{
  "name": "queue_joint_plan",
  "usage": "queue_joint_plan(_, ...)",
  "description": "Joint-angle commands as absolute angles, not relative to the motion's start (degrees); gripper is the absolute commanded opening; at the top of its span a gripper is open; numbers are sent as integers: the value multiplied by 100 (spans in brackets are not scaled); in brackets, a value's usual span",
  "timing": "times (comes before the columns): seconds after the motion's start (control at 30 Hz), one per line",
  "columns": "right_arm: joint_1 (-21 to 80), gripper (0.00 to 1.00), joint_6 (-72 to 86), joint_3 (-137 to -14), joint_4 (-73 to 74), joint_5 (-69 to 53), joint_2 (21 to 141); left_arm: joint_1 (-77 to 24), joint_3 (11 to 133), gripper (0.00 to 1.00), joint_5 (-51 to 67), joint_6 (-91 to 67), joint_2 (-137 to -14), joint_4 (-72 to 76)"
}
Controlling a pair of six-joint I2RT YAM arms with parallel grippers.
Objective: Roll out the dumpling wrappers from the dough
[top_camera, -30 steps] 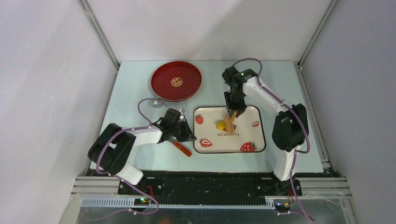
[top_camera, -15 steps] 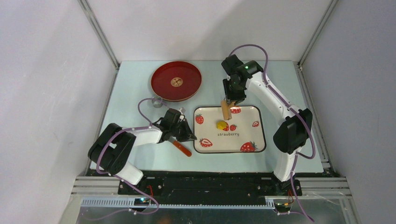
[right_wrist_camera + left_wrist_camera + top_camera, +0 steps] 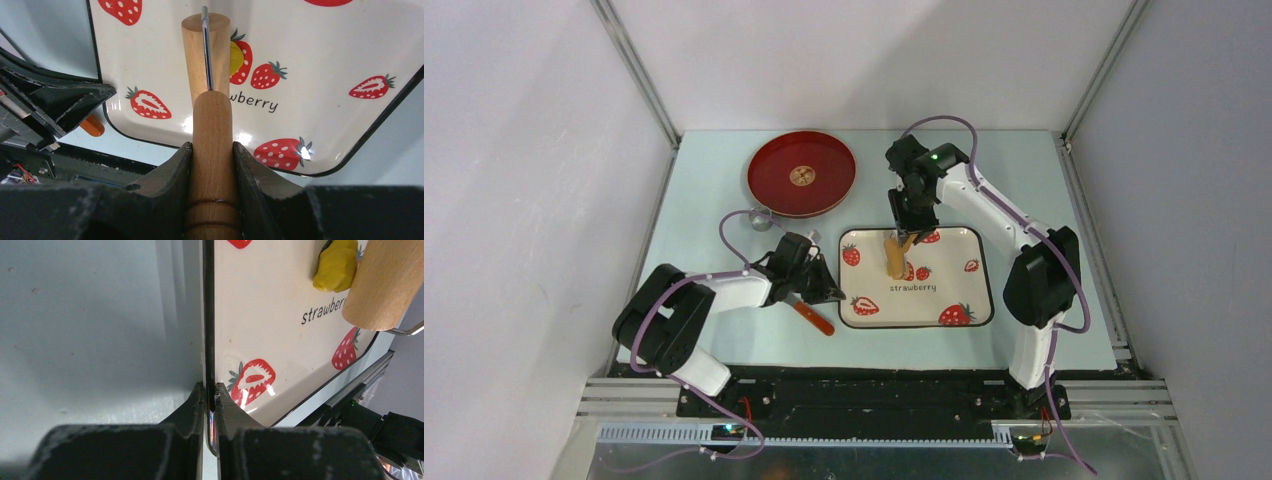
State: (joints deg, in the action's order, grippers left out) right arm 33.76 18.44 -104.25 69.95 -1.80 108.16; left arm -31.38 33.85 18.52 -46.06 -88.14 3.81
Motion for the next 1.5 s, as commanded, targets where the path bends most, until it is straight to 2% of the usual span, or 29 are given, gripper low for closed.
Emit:
queue_joint_plan(0.0, 3374, 0, 1908, -10354, 6714, -226, 10795, -3169, 3331, 0, 1740, -4482, -8951, 334)
queue_joint_plan(0.73, 3509, 0, 1881, -9896, 6397, -361, 10829, -3169, 3334, 0, 1748, -4482, -8962, 334)
queue_joint_plan(1.47, 3830, 0, 1964, -9284, 6150, -1, 11248, -3172, 3340, 0, 1747, -4482, -8967, 334)
